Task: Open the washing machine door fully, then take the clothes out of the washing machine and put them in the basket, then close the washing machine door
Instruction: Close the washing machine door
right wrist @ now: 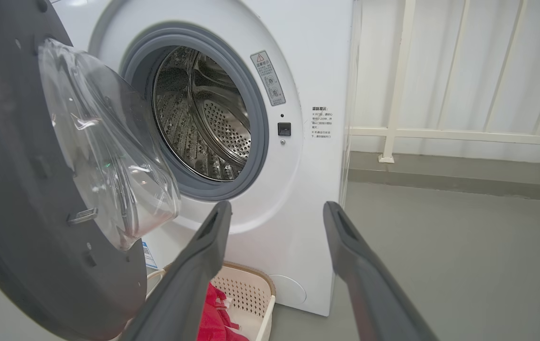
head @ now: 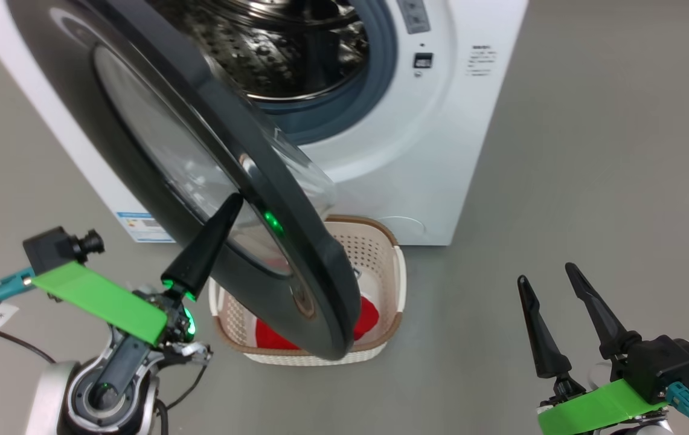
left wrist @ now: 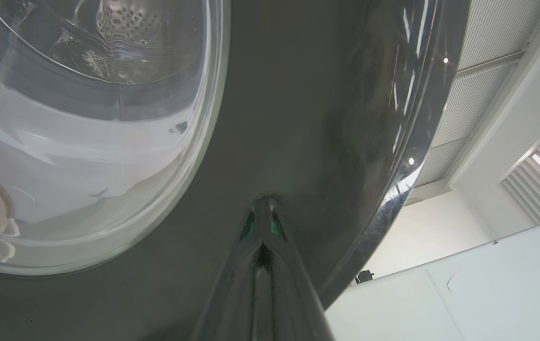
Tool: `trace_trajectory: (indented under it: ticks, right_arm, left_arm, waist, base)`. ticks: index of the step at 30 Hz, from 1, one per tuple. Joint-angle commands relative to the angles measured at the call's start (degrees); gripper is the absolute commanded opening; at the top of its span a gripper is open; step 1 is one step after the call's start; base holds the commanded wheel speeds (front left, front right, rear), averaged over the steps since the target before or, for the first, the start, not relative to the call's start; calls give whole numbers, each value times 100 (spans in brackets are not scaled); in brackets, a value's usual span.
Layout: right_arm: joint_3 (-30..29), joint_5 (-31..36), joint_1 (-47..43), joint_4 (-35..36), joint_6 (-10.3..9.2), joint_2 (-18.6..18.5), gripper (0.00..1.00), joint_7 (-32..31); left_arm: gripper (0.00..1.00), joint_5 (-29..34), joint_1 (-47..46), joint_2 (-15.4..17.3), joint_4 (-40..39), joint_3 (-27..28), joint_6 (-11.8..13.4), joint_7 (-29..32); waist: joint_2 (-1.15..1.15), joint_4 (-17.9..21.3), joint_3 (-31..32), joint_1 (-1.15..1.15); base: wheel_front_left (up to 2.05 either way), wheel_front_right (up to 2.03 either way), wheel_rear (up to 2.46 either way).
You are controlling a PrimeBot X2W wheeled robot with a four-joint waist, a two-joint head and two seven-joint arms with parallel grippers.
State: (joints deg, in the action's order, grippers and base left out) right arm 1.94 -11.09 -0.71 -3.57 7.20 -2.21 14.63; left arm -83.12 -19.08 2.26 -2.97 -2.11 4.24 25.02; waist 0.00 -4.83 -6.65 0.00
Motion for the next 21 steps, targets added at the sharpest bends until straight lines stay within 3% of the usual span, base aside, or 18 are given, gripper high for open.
trace_trajectory:
  ticks: [1, 21]
  right_arm:
    - [132, -68, 221, 145, 29, -66, 100, 37]
    - [155, -97, 389, 190, 29, -66, 100, 37]
  left_arm:
    - [0, -19, -262, 62, -115, 119, -97, -50]
    - [0, 202, -1159, 87, 597, 8, -346, -770]
  waist:
    - [0, 153, -86, 0]
    - [0, 844, -476, 0]
  base:
    - [0, 0, 0]
    - [0, 0, 0]
